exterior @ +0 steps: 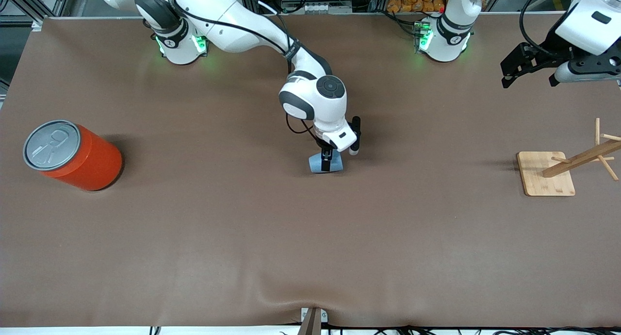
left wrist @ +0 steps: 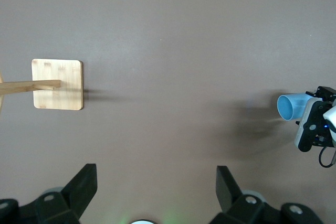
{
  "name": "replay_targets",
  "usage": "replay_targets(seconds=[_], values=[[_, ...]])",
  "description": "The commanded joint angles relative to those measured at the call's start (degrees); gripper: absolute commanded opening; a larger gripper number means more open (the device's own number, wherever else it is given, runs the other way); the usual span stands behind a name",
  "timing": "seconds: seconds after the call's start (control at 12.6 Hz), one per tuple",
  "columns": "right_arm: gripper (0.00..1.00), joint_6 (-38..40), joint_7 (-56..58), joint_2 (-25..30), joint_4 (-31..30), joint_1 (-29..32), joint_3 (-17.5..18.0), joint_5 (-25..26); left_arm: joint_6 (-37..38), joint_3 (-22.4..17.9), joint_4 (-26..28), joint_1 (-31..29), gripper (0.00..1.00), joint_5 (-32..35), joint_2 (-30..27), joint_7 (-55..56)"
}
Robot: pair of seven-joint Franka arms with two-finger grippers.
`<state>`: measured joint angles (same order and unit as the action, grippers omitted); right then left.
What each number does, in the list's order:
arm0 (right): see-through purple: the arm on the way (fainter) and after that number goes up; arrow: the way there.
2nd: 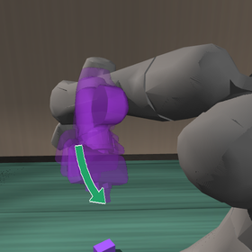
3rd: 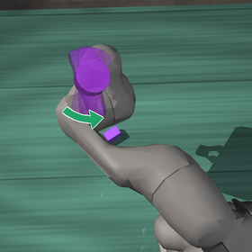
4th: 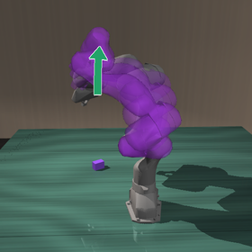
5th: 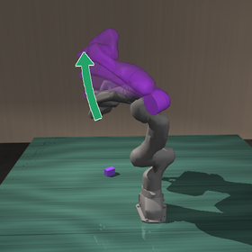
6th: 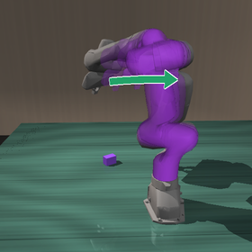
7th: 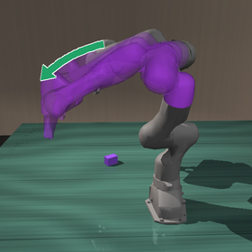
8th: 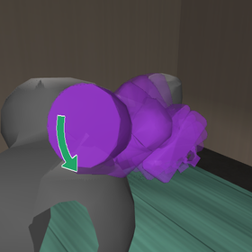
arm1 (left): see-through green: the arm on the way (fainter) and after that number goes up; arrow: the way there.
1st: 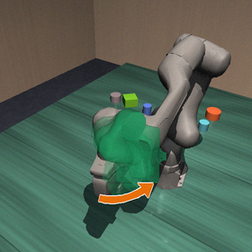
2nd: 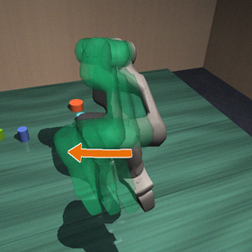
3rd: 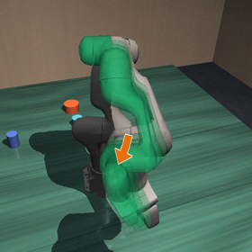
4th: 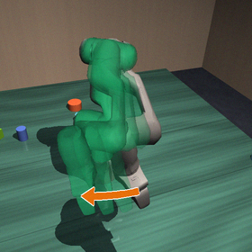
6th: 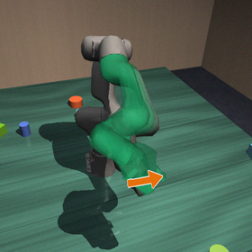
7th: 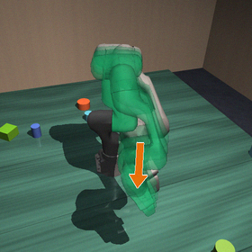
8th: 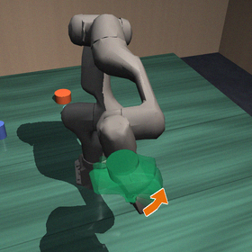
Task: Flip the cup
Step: 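Tilt the cup and lay it on its side, open the right gripper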
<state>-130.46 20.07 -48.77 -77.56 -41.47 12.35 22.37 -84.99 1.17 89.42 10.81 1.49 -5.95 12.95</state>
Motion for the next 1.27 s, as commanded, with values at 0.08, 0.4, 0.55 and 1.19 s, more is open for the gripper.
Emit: replay_targets(seconds=[0.08, 0.4, 0.55, 1.19], values=[[1.0, 9.14, -0.3, 2.88, 2.75, 2.52, 3.63, 0.57, 0.61, -0.28, -0.3, -0.71, 1.0, -0.26, -0.46, -1.0], [1.0, 20.65, 1.29, 9.55, 3.29, 10.69, 11.98, -0.39, 0.53, -0.64, -0.65, -0.71, 1.0, -0.61, -0.55, -0.91], [1.0, 25.24, 0.85, 13.77, 3.29, 15.17, 12.62, -4.86, -0.09, -0.64, -0.39, -0.53, 1.0, -0.53, 0.24, -0.3], [1.0, 35.72, 4.62, 16.61, 10.76, 47.25, 10.87, -12.62, -3.51, -0.11, -0.47, 0.26, 1.0, -0.7, 2.87, 0.23]])
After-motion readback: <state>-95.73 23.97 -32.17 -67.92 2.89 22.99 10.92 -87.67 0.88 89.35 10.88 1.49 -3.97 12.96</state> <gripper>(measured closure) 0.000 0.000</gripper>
